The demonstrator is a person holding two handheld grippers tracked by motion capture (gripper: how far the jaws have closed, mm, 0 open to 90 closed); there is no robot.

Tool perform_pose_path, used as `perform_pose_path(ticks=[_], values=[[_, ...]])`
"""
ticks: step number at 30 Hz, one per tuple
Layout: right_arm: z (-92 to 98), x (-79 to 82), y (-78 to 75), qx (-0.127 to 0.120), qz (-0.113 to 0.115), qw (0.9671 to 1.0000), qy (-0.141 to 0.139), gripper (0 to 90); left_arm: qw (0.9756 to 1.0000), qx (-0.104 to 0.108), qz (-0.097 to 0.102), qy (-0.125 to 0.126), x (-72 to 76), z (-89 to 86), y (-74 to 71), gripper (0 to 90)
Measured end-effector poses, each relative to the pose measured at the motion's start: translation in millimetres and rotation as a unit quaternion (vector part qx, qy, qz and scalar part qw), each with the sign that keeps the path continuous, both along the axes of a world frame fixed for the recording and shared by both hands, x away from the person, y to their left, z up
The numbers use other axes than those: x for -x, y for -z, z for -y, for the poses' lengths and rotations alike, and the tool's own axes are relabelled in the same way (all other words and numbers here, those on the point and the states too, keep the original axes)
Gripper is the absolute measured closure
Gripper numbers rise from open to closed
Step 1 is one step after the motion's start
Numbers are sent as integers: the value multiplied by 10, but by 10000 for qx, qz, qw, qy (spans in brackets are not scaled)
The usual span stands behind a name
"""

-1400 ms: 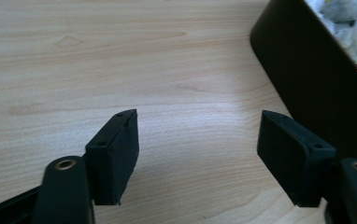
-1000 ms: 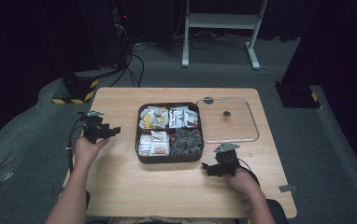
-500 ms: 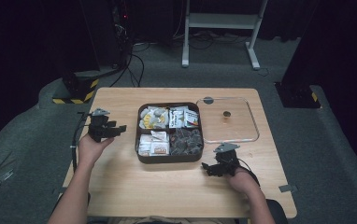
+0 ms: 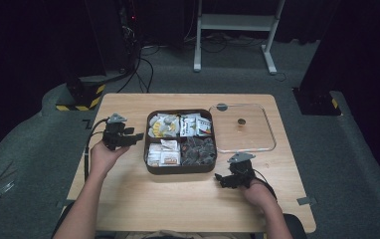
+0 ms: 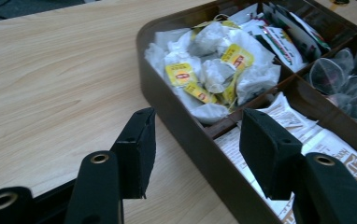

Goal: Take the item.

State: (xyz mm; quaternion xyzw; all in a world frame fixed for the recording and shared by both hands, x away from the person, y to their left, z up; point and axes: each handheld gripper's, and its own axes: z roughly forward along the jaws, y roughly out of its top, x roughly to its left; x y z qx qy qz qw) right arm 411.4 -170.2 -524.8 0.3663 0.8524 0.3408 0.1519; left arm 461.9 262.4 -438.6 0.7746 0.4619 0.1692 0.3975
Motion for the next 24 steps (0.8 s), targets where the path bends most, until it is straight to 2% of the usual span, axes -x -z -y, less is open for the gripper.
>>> perform_pose_path(ticks=[7, 13, 17, 19, 24], values=[[-2, 9, 0, -11, -16, 10000, 40, 78, 9998, 11, 3, 198, -21, 110, 7, 468], [0, 21, 0, -9, -7, 10000, 74, 78, 9993, 114, -42, 342, -41, 176, 16, 479], [1, 31, 0, -13, -9, 9999, 101, 78, 9989, 60, 20, 469, -42, 233, 16, 485], [4, 37, 0, -9, -11, 9999, 106, 78, 9984, 40, -34, 567, -54, 278, 28, 493], [8, 44, 0, 0, 4, 9999, 107, 79, 9979, 119, -160, 623, -84, 331, 47, 477]])
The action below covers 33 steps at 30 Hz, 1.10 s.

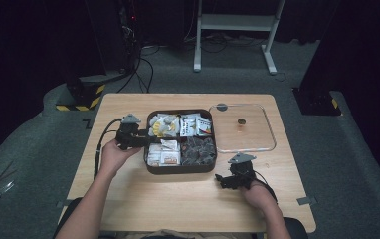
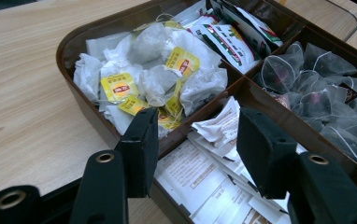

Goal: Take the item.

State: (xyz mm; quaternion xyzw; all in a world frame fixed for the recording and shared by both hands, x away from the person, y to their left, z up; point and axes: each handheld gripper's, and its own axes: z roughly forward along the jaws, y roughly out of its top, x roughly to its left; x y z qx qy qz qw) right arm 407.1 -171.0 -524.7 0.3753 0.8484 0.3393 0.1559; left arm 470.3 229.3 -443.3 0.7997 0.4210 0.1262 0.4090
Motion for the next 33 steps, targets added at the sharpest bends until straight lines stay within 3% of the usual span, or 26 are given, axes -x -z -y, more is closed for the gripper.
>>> perform_pose_path(ticks=[5, 15, 17, 22, 29, 33], values=[[-1, 11, 1, -14, -14, 10000, 38, 79, 10000, -45, -63, 17, -11, 45, 19, 464], [9, 32, 0, -2, -4, 10000, 50, 79, 9991, -231, -164, 301, -48, 175, 79, 571], [11, 36, 0, -4, -1, 10000, 52, 79, 9985, -279, -243, 393, -67, 195, 93, 625], [14, 50, 0, -13, -18, 10000, 68, 79, 9963, -324, -511, 615, -128, 225, 192, 657], [19, 56, 0, -4, -6, 10000, 52, 79, 9954, -408, -469, 729, -141, 262, 232, 699], [20, 63, 0, -10, -16, 10000, 67, 79, 9938, -566, -444, 846, -139, 313, 260, 700]])
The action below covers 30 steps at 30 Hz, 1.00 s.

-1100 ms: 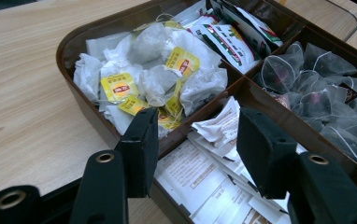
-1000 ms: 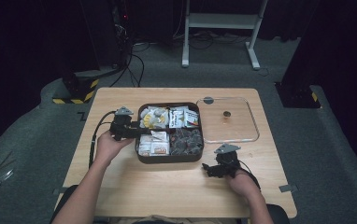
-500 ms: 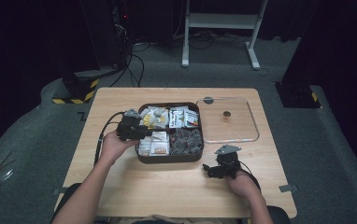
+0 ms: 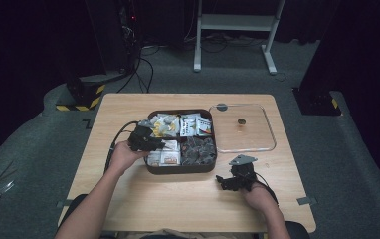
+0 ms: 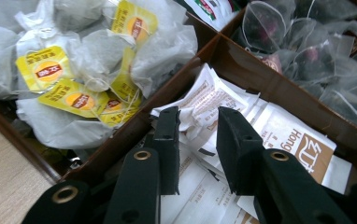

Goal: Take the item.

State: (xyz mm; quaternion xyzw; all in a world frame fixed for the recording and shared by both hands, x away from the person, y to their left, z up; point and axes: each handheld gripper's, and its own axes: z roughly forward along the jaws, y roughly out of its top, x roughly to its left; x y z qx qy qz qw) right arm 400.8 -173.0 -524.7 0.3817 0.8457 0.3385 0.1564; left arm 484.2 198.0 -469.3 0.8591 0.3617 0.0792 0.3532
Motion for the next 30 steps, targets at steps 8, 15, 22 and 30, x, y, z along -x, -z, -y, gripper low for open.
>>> perform_pose_path(ticks=[8, 15, 22, 30], values=[[4, 11, 0, 2, 4, 10000, 13, 79, 9998, -125, -62, 104, -46, 60, 44, 739], [9, 24, 0, -1, 6, 10000, 19, 79, 9995, -258, -51, 153, -64, 84, 63, 792], [13, 29, 0, 4, 5, 10000, 11, 79, 9992, -366, -49, 135, -71, 94, 60, 841], [15, 31, 0, 4, 7, 10000, 8, 79, 9995, -285, -127, 109, -86, 67, 49, 864]])
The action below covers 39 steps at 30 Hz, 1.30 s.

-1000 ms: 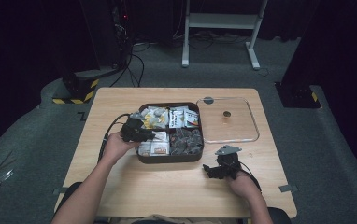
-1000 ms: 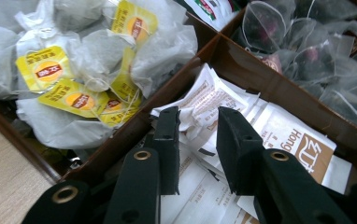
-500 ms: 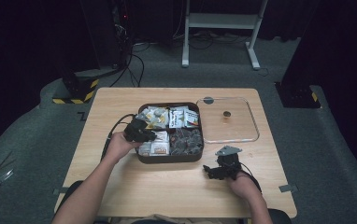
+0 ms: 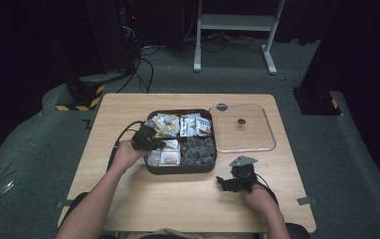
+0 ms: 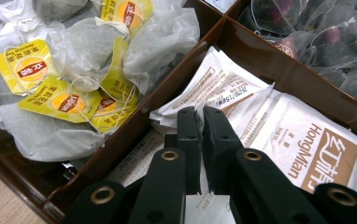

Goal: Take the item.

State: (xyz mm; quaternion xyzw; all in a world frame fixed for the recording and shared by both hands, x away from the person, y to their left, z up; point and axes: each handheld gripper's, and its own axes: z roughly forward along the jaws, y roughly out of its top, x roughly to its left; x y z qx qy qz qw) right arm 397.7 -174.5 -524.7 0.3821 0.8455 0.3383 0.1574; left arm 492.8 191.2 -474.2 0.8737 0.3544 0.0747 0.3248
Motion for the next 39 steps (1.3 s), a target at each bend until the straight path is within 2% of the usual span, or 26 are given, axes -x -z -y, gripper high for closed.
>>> perform_pose_path(ticks=[10, 19, 28, 29, 30, 39], values=[[0, 1, 0, -3, -3, 10000, 1, 79, 9999, 143, 3, -24, 15, -44, -57, 867], [1, -8, 1, -9, -5, 10000, -37, 78, 9995, 271, 146, -22, 100, -89, -150, 868], [-4, -46, 0, 0, -5, 9999, -128, 77, 9987, 424, 209, -202, 172, -220, -194, 868], [-6, -60, 1, -4, -4, 9999, -154, 77, 9980, 566, 150, -221, 184, -263, -203, 867], [-8, -67, 1, -5, 1, 9999, -160, 77, 9977, 610, 147, -258, 192, -280, -210, 868], [-13, -101, 1, -6, -8, 9998, -208, 77, 9967, 652, 260, -415, 262, -391, -261, 868]])
